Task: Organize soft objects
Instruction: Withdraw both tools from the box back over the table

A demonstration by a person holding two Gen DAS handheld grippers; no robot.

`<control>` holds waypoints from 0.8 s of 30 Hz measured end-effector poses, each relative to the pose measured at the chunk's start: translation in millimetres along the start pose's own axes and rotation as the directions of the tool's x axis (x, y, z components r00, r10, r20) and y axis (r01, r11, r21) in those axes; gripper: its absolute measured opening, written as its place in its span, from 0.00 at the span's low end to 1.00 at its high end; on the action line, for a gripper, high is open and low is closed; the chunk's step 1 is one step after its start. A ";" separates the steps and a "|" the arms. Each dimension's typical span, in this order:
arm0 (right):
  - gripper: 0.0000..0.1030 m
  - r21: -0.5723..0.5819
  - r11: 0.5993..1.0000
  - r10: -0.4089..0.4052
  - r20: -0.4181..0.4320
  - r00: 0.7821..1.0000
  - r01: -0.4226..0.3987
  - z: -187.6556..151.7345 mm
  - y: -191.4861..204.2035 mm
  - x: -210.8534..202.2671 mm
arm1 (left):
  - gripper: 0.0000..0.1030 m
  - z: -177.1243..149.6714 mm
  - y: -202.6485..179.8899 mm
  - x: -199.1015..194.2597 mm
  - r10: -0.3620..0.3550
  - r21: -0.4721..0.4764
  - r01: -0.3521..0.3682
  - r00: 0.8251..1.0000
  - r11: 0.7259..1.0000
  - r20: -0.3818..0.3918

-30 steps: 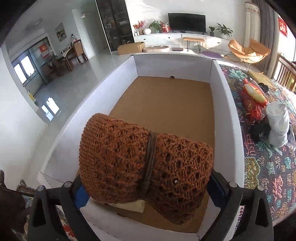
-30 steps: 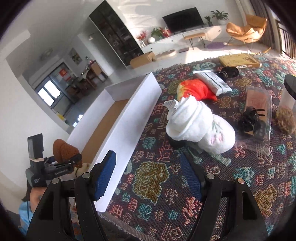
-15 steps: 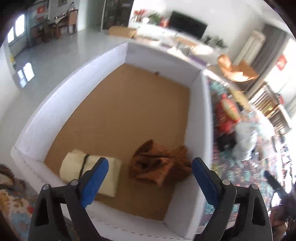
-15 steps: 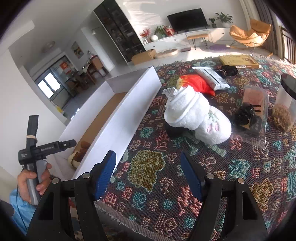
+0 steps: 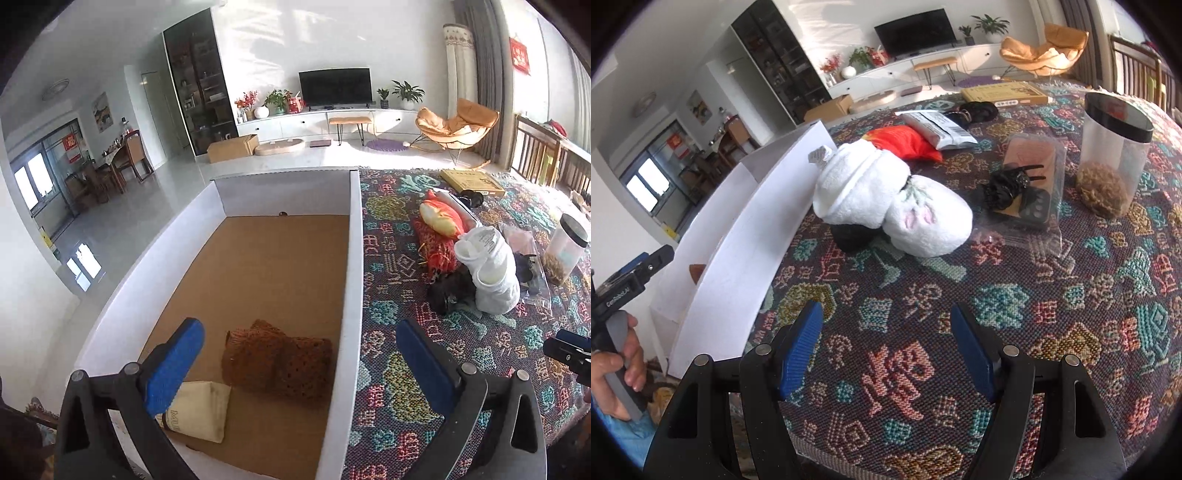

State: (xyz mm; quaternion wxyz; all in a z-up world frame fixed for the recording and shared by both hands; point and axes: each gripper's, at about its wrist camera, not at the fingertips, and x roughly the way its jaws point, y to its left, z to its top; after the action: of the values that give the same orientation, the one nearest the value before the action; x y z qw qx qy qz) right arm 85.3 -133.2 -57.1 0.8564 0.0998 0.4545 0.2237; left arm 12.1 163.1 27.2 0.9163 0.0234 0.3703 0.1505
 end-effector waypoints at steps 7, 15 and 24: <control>0.73 0.057 0.997 -0.061 0.003 0.998 0.061 -9.1 -34.2 1.3 | 1.00 7.0 -38.4 -10.0 -0.011 0.071 0.008 0.999 0.997 0.034; 0.73 0.069 0.983 -0.171 0.026 0.985 0.168 -22.4 -62.9 2.7 | 1.00 11.5 -72.1 -18.0 -0.049 0.105 0.045 0.998 0.993 0.036; 0.72 0.191 0.968 -0.182 0.088 0.979 0.163 -38.1 -92.1 -7.5 | 1.00 6.6 -121.8 -16.3 -0.069 0.197 0.065 0.998 0.978 0.014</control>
State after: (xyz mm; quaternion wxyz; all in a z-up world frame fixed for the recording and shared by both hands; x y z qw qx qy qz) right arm 77.2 -219.1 -107.6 0.8825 0.1495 0.4346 0.1002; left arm 37.0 42.6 24.1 0.9178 0.1027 0.3746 0.0821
